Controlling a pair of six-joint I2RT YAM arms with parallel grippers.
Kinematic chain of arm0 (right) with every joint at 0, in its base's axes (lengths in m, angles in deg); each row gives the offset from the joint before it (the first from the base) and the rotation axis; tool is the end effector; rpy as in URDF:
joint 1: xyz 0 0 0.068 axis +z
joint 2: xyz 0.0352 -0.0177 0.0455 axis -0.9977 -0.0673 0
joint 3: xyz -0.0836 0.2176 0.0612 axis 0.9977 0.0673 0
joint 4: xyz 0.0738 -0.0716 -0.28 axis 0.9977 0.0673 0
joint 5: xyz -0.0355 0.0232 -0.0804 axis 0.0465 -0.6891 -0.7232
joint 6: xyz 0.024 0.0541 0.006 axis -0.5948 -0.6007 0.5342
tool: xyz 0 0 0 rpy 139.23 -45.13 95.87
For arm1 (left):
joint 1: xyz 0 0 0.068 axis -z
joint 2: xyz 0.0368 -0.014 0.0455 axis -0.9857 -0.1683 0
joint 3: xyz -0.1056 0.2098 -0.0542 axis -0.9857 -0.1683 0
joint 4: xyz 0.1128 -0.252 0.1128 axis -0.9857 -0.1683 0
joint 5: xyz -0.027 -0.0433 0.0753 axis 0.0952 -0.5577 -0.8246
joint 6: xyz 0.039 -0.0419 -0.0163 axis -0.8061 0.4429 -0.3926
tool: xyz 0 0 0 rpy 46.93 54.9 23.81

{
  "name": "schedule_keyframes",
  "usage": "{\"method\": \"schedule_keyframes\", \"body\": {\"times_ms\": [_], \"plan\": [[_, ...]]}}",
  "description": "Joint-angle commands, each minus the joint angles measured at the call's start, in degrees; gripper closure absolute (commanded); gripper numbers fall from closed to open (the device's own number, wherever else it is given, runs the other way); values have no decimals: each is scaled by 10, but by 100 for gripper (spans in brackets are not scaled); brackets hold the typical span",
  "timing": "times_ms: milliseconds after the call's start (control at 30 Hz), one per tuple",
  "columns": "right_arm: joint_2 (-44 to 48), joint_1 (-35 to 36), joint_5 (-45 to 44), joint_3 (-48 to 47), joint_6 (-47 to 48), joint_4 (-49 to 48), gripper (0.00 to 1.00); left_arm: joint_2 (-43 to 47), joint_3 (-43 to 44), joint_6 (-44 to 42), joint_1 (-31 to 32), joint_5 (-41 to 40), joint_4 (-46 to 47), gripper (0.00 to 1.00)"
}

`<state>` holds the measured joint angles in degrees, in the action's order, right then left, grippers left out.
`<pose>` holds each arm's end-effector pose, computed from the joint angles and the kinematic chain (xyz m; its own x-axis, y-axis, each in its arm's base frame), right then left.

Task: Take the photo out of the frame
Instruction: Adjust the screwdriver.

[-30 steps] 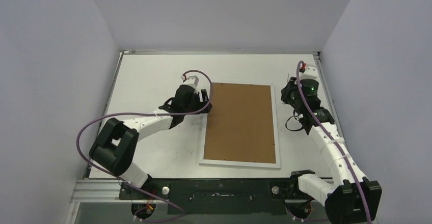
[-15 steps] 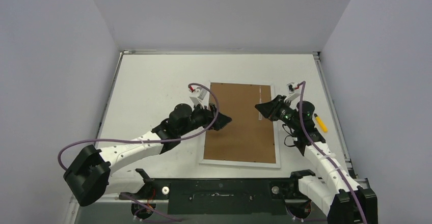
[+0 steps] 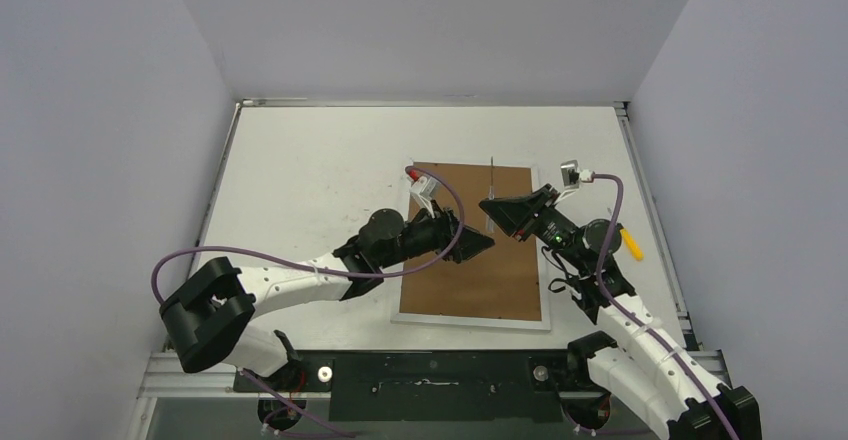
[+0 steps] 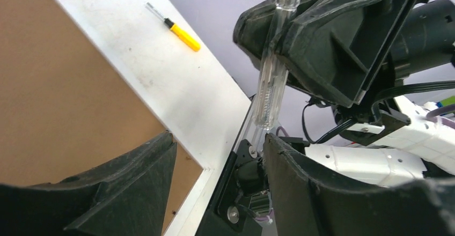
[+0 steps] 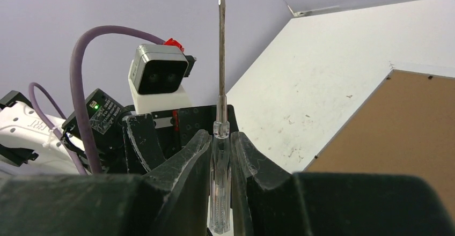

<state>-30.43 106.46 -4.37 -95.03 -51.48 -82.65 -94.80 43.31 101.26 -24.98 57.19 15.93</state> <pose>0.2280 0.1111 0.2488 -0.5037 0.4794 -0.7186 -0.6615 0.3210 0.6778 0.1958 -0.2978 0.2006 -0.6864 -0.2852 -0.6689 0.6077 0.2802 -0.7431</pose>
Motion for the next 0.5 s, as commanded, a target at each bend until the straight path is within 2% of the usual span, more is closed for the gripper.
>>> {"method": "schedule_keyframes", "body": {"times_ms": [0,233,467], "plan": [[11,9,-10,-4,-17,-49,93,-3,40,7,10,12,58,43],[39,18,-17,15,-21,-33,93,0,40,9,10,44,79,45],[41,20,-7,9,-11,-19,91,-5,81,-21,8,44,12,79]]}}
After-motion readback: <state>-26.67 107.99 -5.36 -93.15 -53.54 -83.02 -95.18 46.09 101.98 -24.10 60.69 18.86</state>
